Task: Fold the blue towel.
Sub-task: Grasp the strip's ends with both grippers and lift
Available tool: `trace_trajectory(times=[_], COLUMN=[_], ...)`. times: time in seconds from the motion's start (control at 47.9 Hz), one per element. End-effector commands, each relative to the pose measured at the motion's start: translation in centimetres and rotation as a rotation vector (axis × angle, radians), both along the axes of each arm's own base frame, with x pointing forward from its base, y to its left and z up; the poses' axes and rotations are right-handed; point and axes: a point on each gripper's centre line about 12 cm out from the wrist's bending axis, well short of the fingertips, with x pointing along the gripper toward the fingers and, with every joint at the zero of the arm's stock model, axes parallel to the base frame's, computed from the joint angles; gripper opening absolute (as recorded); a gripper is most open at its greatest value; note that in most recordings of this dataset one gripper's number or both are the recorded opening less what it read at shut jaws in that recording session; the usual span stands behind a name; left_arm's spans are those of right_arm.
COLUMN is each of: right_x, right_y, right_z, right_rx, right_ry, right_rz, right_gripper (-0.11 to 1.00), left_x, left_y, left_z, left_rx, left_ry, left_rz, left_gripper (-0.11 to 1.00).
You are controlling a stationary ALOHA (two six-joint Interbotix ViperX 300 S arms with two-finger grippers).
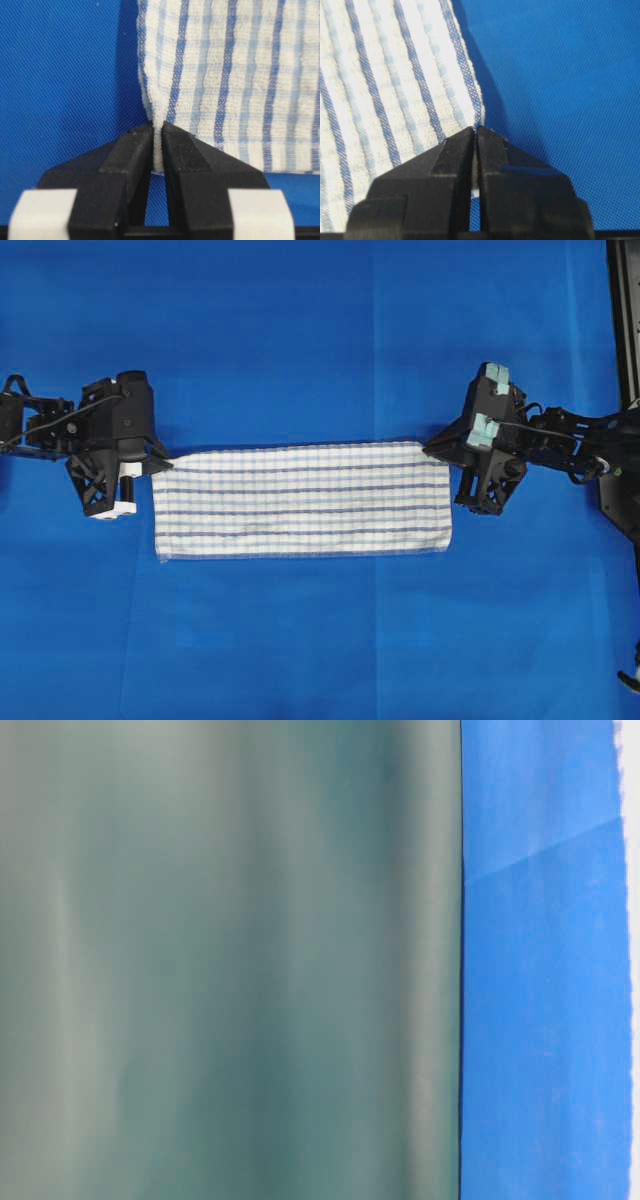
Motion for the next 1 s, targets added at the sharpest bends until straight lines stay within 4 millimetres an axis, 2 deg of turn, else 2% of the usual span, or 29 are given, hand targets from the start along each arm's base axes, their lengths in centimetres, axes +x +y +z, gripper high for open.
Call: trace_trajectory(times=[0.0, 0.251, 0.522, 0.752, 0.856, 0.982], right_x=[0.3, 0.2, -0.8, -1.2, -1.1, -0.7], right_y=[0.0, 0.4, 1.2, 1.3, 0.9, -0.4], right_z=[1.3, 4.6, 9.5, 11.0, 11.2, 12.0], right_rx=[0.001, 0.029, 0.071, 0.058, 0.055, 0.034], right_ry=[-0.051, -0.144, -0.272, -0.324, -0.329, -0.351], right_rz=[-0.001, 0.023, 0.078, 0.099, 0.085, 0.039], right_gripper=[-0.05, -0.05, -0.05, -0.05, -0.05, -0.05], left_x=[0.5, 0.2, -0.1, -0.7, -0.1, 1.2], left_y=[0.0, -0.1, -1.2, -1.9, -2.3, -3.2], left_z=[1.8, 5.8, 11.4, 12.7, 13.0, 13.6], left_rx=[0.004, 0.001, -0.005, -0.022, -0.043, -0.085], left_ry=[-0.051, -0.1, -0.184, -0.236, -0.276, -0.346], left_rz=[-0.006, -0.007, -0.05, -0.059, -0.057, -0.053], left_gripper=[0.04, 0.04, 0.04, 0.04, 0.04, 0.04])
